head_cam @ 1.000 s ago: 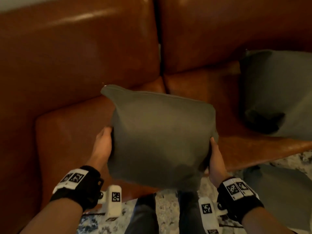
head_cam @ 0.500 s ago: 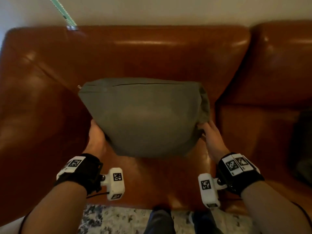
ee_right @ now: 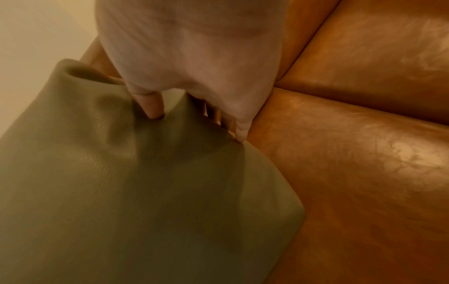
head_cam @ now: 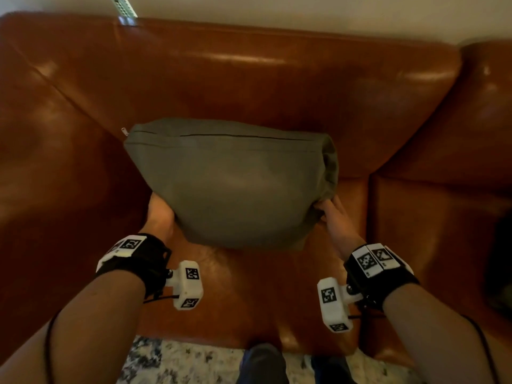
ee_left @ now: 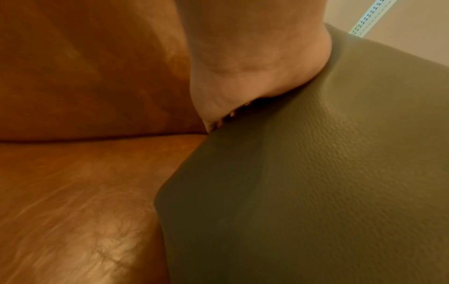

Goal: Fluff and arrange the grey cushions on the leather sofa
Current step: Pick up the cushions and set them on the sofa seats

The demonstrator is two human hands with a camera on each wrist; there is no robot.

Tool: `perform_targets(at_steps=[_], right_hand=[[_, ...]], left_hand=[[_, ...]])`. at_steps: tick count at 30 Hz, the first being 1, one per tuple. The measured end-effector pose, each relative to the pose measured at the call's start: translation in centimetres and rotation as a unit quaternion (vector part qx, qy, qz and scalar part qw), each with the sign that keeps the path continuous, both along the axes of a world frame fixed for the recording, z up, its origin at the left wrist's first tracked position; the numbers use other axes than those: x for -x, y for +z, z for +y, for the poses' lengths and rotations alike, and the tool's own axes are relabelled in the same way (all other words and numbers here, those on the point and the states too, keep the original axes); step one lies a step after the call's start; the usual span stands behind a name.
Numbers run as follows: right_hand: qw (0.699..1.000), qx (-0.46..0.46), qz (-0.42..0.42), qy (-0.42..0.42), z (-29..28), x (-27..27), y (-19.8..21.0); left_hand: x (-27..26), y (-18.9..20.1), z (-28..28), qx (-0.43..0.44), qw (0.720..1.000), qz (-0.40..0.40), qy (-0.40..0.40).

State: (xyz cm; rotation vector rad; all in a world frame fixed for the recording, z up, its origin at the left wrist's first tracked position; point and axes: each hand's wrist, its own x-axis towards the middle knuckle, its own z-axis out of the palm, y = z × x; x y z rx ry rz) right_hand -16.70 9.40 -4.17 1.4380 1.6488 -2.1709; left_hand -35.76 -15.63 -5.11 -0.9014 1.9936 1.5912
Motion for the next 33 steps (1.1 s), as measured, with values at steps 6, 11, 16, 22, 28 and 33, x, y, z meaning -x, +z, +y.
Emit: perform_targets(at_steps=[6,11,16,22,28,33], right_hand=[[1.0,-0.008,-0.008,0.008,-0.1,-0.7,0.2],[0.997,-0.053,-0.058,0.028,-0.5,-3.5,0.8],[0.991,-0.052,-0.108,0.057,0.2,-9.9,1.7],[0.986,-0.063,-0.153,0.007,3.6,-20.7,3.8],[0.978,-0.076,-0.17,-0.097,6.2,-31.3,5.3],[0.98,-0.061,-0.155,-0.11,8.4,-39.4,5.0]], left_hand=[[-0.6,-0.6,-1.2,0.043,0.999,-0.009,0.002],[-4.0,0.5,-2.4,0.116,0.991,0.007,-0.066],[-10.4,2.0,-3.5,0.102,0.985,-0.017,-0.141],[-18.4,4.8,1.2,0.076,0.937,-0.09,-0.33],[-25.6,6.3,10.2,0.051,0.872,-0.046,-0.484],[-33.3,6.8,17.6,0.042,0.817,-0.025,-0.575]])
